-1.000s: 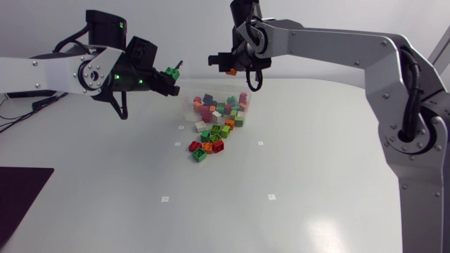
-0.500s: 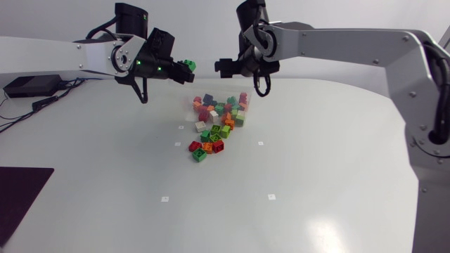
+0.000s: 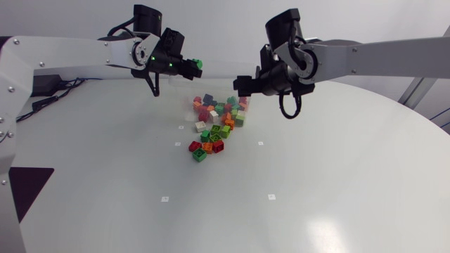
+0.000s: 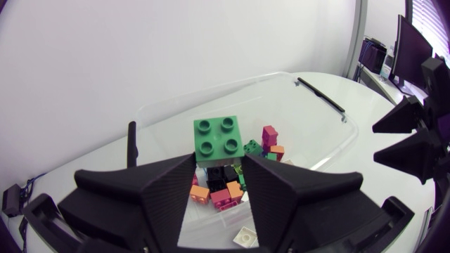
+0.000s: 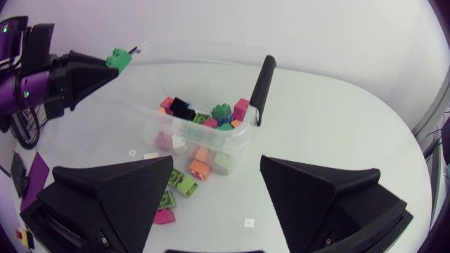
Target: Place the duplo bricks in the container
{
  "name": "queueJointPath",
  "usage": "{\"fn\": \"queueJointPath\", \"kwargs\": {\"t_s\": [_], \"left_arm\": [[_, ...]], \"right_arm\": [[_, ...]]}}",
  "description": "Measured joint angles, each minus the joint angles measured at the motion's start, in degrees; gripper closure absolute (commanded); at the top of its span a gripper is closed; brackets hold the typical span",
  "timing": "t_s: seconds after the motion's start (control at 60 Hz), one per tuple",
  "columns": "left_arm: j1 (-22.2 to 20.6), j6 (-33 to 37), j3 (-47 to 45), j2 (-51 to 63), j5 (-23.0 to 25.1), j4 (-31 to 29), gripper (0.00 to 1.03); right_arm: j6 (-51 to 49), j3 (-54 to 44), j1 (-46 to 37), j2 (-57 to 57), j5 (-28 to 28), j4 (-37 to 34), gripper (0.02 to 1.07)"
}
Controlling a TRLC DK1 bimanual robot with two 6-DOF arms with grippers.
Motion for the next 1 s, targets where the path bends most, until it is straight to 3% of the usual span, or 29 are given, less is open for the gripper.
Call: {"fn": "queueJointPath", "kwargs": {"t_s": [0.1,0.15,0.183,0.45,0.733,1.0], "left_arm": [[0.00,0.02,0.85,0.83,0.04,-0.37,0.25],[0.00,0.02,1.18,1.14,0.04,-0.50,0.10],[0.00,0.04,1.36,1.25,0.04,-0.72,0.06],[0.04,4.46,-2.45,-1.36,0.68,-1.64,0.06],[2.84,17.92,-18.69,-16.61,8.63,-3.02,0.06],[5.38,32.63,-24.50,-18.43,13.68,-11.72,0.06]], "right_arm": [[-1.57,-3.85,0.55,-0.96,-1.68,1.22,0.17],[-2.60,-5.14,1.09,-0.96,-2.67,1.33,0.17],[-3.26,-5.90,1.62,-0.96,-3.48,1.38,0.17],[-9.90,-6.97,5.75,-0.68,-7.65,1.01,0.17],[-15.28,-6.78,6.84,4.52,-10.95,-0.94,0.17],[-19.34,-1.38,7.69,10.01,-12.11,-5.60,0.17]]}}
